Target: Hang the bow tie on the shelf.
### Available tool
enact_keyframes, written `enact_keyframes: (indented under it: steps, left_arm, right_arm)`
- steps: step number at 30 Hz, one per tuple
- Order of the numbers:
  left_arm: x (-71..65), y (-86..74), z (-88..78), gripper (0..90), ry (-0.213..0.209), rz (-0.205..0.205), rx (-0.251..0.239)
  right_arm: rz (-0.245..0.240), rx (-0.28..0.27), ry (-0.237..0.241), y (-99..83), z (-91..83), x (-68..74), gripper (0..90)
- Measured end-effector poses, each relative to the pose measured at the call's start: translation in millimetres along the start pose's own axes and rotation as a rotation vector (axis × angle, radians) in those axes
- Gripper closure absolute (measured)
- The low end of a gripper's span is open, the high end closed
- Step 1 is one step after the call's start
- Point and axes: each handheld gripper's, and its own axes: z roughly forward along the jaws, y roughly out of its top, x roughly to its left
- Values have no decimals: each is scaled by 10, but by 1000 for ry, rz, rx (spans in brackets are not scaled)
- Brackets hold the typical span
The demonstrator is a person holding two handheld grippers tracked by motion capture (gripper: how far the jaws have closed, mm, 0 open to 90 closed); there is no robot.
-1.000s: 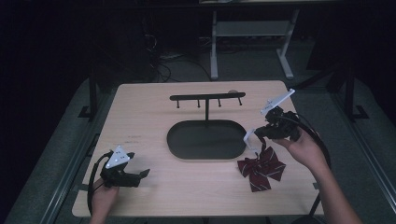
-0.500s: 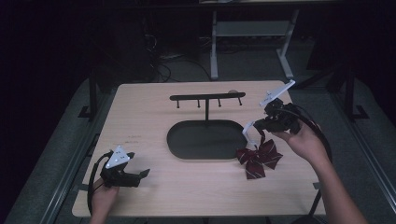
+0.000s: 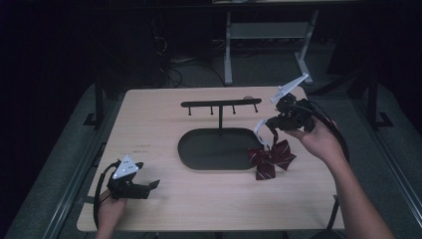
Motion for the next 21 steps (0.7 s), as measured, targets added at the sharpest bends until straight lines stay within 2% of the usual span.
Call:
enact_keyframes:
  steps: [9,12,21]
  left_arm:
    - [8,7,9,132,2,-12,-8]
    - [11,11,14,132,0,-3,0]
    - [14,-6,-4,132,1,-4,-2]
  right_arm:
    - [-10,-9,6,163,-30,-54,867]
    - [-15,-10,3,225,-35,-71,867]
    - [2,-15,-2,375,-9,-157,867]
